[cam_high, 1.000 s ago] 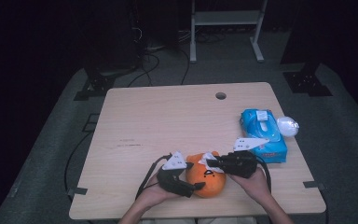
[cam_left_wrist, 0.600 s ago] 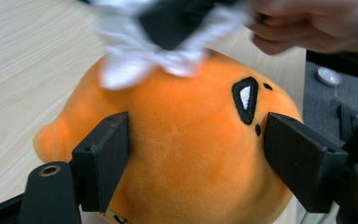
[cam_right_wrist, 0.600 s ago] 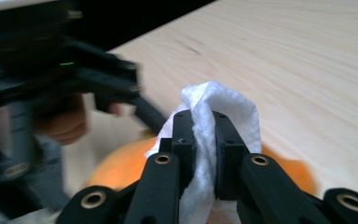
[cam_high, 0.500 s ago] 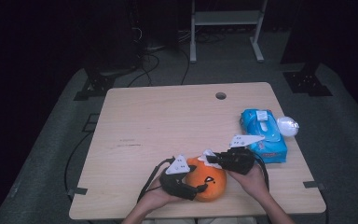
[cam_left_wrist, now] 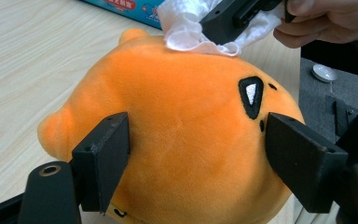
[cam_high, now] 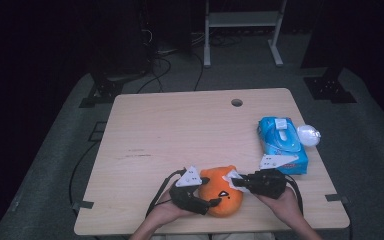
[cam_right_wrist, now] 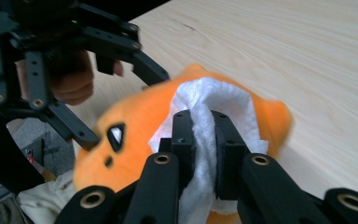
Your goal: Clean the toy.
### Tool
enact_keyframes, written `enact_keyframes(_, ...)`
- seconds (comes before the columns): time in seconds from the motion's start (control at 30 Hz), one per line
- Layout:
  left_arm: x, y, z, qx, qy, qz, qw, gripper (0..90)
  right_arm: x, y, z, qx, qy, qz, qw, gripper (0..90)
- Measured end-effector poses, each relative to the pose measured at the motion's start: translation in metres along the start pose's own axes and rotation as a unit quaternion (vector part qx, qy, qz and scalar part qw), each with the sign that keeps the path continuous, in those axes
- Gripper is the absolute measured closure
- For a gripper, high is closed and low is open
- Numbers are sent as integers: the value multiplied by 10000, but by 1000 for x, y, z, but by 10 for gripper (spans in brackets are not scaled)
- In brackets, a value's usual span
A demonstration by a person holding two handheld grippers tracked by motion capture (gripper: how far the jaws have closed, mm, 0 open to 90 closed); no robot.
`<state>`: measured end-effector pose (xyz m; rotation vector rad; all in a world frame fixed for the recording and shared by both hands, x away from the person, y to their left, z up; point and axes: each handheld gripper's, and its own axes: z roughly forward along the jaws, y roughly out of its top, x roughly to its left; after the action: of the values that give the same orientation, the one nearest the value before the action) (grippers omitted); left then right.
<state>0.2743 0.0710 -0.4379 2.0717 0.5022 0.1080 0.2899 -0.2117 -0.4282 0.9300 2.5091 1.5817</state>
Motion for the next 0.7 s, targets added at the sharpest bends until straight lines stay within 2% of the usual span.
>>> enact_keyframes(0.1,1,1,-1,1,-40,-16,10000,230,-4,-8,-7,80,-97,112,9999,800)
enact_keyframes(0.17,2,6,-5,4,-77,-45,10000,208,-4,-12,-11,166,-122,75,9998,799)
enact_keyframes(0.27,4,18,-12,-276,-67,-96,9996,179,-7,-17,-21,138,-152,128,9997,796)
enact_keyframes(0.3,4,21,-12,-359,-72,-80,9993,179,-9,-18,-23,133,-153,163,9997,794)
enact_keyframes(0.4,2,30,-4,-378,69,91,9992,147,-12,-20,-26,157,-108,214,9996,784)
enact_keyframes(0.47,5,34,2,-324,42,31,9995,147,-12,-19,-25,184,-78,192,9996,784)
enact_keyframes(0.57,11,35,13,-56,50,-55,10000,152,-11,-18,-24,188,-81,153,9997,784)
enact_keyframes(0.63,11,30,21,167,97,89,9998,199,-13,-18,-25,164,-102,133,9997,779)
enact_keyframes(0.67,9,27,25,231,56,123,9996,227,-14,-18,-27,163,-122,139,9997,779)
enact_keyframes(0.7,7,25,28,267,120,163,9994,260,-15,-18,-28,168,-168,129,9996,777)
